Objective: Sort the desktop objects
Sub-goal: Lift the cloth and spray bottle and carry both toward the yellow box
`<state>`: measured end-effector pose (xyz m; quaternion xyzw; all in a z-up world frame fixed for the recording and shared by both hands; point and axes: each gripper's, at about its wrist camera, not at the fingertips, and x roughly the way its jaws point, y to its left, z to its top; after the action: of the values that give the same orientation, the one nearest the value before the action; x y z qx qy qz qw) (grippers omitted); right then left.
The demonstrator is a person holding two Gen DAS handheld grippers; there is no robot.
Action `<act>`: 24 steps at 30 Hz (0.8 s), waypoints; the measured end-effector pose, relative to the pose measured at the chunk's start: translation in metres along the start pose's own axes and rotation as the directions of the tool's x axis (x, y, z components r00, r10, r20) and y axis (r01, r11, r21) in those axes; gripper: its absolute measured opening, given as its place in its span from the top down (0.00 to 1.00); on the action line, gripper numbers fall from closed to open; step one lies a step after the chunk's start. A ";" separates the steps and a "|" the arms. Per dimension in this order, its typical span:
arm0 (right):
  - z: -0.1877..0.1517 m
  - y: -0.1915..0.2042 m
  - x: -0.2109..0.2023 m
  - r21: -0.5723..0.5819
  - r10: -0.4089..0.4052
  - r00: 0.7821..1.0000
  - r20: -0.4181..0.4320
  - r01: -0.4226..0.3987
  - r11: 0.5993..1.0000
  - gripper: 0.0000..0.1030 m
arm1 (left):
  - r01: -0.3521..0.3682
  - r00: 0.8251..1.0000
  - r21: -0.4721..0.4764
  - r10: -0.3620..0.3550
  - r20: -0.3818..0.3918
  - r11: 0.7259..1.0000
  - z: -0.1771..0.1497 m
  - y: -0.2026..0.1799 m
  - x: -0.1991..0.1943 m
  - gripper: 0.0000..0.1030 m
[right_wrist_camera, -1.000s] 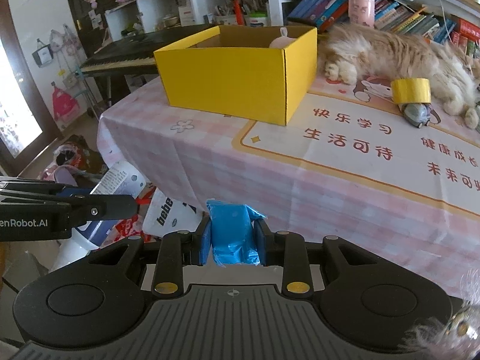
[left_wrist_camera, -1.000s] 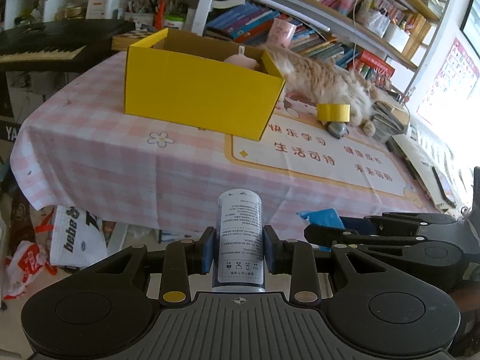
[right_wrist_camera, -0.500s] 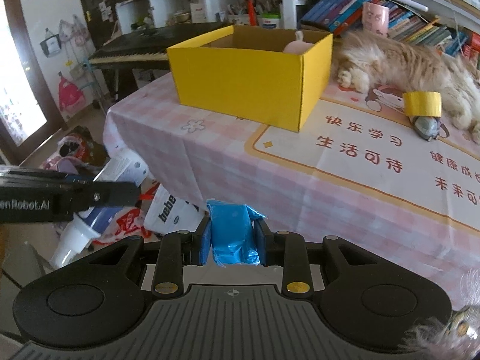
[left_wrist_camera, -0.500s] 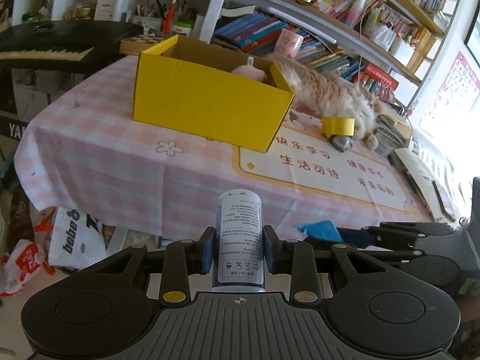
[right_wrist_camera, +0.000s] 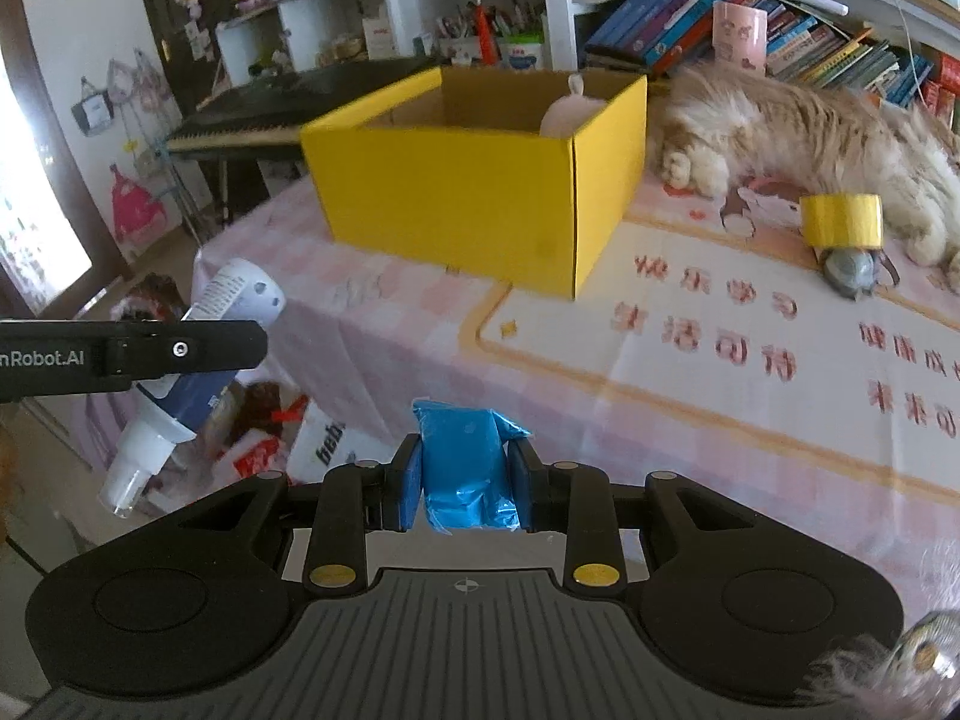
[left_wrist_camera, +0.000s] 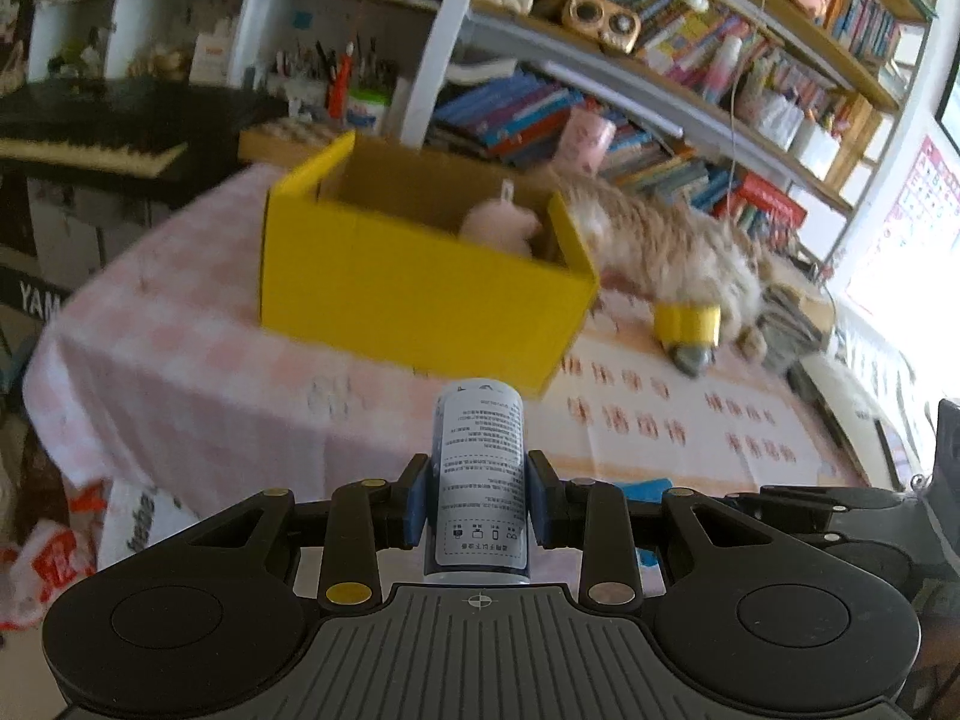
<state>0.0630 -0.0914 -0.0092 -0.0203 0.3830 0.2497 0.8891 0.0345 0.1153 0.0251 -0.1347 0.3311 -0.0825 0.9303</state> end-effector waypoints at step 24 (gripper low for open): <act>0.203 -0.069 0.060 -0.170 0.095 0.963 0.251 -0.053 0.984 0.74 | -0.103 0.982 0.072 0.090 0.163 0.992 0.157 -0.009 0.119 0.70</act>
<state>0.2655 -0.0797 0.0822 -0.0452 0.2430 0.3135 0.9169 0.2256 0.1088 0.0744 -0.0872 0.2580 -0.0393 0.9614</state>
